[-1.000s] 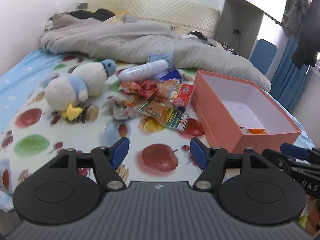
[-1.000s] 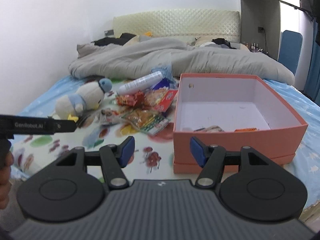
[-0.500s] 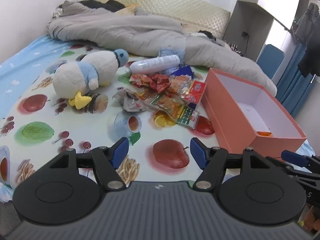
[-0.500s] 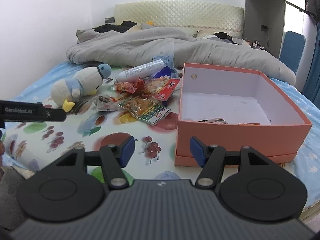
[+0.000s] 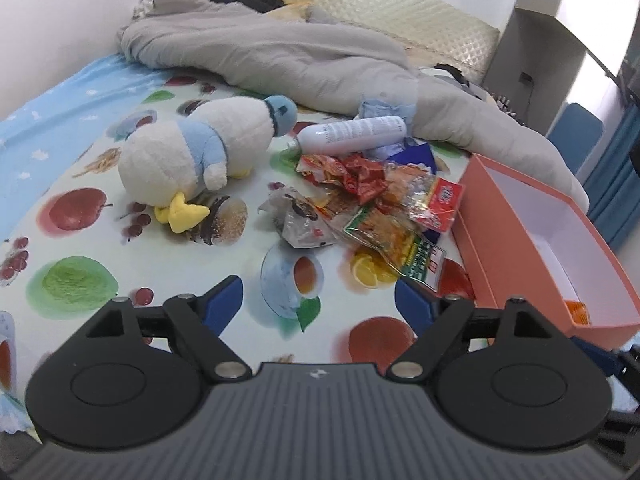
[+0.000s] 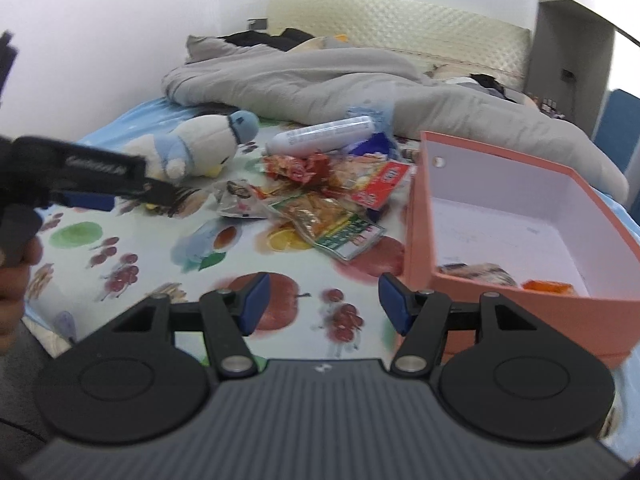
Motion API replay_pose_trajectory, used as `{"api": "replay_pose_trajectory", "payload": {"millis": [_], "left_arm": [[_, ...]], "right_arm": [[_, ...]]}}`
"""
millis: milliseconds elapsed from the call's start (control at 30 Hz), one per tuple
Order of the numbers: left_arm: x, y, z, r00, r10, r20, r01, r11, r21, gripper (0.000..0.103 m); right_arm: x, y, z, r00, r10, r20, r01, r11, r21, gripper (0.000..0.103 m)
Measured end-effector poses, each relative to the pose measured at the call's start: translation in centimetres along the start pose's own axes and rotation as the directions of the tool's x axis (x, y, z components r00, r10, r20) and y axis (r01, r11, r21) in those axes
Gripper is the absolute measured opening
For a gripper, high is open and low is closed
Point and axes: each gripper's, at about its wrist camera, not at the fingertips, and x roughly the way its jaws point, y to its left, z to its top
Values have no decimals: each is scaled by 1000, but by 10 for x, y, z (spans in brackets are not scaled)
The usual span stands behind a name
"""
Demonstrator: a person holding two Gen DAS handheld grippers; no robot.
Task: Organize snacks
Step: 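Lower the left tool onto the clear plastic snack bag while the right tool approaches the green-labeled pack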
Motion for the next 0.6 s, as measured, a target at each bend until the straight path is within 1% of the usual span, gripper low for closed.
{"api": "replay_pose_trajectory", "payload": {"millis": [100, 167, 267, 467, 533, 600], "left_arm": [[19, 10, 4, 1000, -10, -29, 9, 999, -31, 86], [35, 17, 7, 999, -13, -53, 10, 998, -56, 86], [58, 29, 10, 996, -33, -85, 24, 994, -110, 86], [100, 47, 20, 990, -66, -121, 44, 982, -182, 85], [114, 52, 23, 988, -82, -131, 54, 977, -207, 85], [127, 58, 26, 985, -104, -136, 69, 969, -238, 85]], "right_arm": [[17, 9, 2, 1000, 2, -14, -2, 999, -46, 52], [31, 13, 4, 1000, 6, -29, -8, 998, -67, 45], [54, 19, 5, 999, 2, -53, -7, 995, -100, 38], [101, 30, 2, 995, -38, -95, 21, 984, -175, 36], [117, 34, 3, 993, -56, -101, 33, 976, -217, 33], [131, 38, 4, 992, -78, -99, 49, 964, -262, 32]]}}
